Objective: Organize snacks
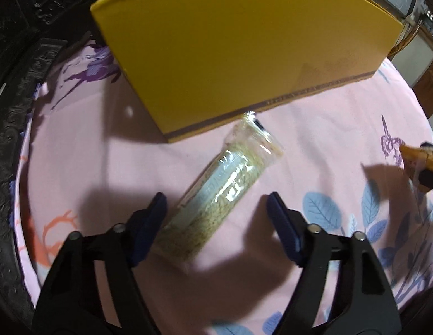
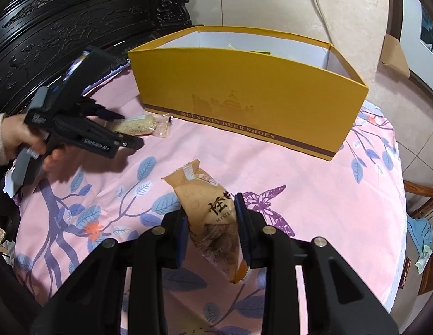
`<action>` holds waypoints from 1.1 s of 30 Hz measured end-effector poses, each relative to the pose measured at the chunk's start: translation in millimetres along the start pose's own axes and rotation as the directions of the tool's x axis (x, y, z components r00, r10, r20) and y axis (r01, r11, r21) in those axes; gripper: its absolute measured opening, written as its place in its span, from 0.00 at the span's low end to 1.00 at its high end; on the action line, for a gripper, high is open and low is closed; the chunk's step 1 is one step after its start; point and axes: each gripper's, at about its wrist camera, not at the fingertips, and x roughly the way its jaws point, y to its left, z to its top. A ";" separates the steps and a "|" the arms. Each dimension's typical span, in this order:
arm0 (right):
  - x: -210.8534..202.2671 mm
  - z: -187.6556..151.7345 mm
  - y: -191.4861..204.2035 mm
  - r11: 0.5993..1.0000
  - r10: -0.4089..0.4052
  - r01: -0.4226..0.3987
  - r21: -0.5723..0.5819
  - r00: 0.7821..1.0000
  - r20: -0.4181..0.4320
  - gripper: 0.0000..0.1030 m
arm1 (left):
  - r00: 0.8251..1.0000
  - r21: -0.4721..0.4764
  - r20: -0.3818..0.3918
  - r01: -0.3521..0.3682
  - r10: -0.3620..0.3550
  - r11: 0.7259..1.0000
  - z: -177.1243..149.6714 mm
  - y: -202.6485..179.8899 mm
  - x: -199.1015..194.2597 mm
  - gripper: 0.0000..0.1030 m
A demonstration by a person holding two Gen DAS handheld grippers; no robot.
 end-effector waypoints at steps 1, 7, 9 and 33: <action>-0.2 0.3 -0.4 1.000 0.001 -0.001 0.003 1.000 0.000 0.30 | 1.000 -0.010 0.001 0.006 -0.006 1.000 -3.1 -1.6 -2.2 0.61; -0.1 0.0 0.9 1.000 0.000 0.000 0.008 1.000 -0.001 0.30 | 0.999 -0.038 -0.006 0.037 -0.037 0.999 -17.3 -9.6 -9.3 0.50; 0.0 -0.7 1.7 1.000 0.001 -0.001 0.012 1.000 -0.002 0.30 | 0.999 -0.039 -0.010 0.037 -0.037 0.999 -15.9 -11.8 -8.0 0.50; -10.2 3.7 9.8 1.000 -0.027 0.027 0.002 1.000 0.008 0.30 | 0.998 -0.052 0.012 0.055 -0.055 0.997 -7.4 -29.3 -6.9 0.28</action>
